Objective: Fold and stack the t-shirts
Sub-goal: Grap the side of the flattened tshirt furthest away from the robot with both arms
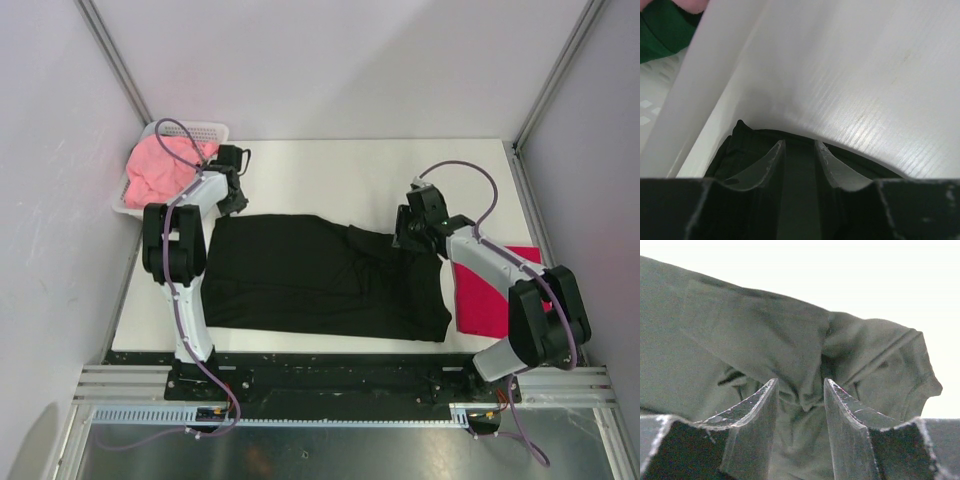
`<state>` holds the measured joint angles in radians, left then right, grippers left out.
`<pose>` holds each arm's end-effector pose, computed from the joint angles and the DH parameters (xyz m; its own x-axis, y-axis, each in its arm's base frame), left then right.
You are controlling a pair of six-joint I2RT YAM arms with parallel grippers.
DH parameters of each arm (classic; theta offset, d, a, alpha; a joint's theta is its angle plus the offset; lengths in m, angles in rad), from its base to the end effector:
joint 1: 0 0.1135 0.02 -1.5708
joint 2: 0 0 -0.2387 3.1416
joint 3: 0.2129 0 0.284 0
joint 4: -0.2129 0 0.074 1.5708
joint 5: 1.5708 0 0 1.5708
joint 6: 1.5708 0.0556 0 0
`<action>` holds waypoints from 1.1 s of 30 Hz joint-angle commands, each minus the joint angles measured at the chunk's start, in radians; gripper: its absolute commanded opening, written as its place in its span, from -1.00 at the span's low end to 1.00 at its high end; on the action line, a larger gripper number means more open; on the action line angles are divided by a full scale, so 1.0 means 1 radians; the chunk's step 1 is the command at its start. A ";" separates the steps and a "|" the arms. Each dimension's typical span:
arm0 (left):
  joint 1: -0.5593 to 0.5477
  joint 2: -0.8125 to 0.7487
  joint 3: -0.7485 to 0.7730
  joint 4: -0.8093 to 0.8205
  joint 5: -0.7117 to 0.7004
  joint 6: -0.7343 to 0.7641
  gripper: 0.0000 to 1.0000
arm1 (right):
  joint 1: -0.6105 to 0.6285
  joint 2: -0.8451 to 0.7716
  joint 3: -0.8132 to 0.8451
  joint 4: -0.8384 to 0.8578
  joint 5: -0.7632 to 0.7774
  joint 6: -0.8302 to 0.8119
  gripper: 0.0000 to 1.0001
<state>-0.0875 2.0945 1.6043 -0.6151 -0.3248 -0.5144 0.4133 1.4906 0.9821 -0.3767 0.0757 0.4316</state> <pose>0.4691 -0.0233 0.1292 -0.7455 -0.4027 -0.5311 -0.4901 0.8712 0.0274 0.3264 0.1385 0.1685 -0.7930 0.1077 -0.5996 -0.0274 0.9770 0.2117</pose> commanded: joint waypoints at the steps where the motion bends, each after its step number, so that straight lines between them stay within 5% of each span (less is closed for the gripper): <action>1: -0.002 -0.081 -0.006 0.008 0.009 0.022 -0.31 | -0.006 0.055 0.086 0.038 0.043 0.025 -0.07; 16: -0.002 -0.061 0.003 0.007 -0.042 -0.002 -0.10 | -0.014 0.296 0.237 -0.034 0.123 0.052 -0.12; 24: -0.001 -0.002 0.032 -0.019 -0.089 -0.104 -0.04 | -0.012 0.283 0.236 -0.047 0.103 0.059 -0.60; 33: 0.000 0.059 0.044 -0.059 -0.074 -0.229 -0.06 | -0.011 0.235 0.237 -0.055 0.074 0.058 -0.86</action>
<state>-0.0933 2.1296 1.6123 -0.6487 -0.3790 -0.6605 0.4034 1.7809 1.1805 -0.4248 0.1566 0.4782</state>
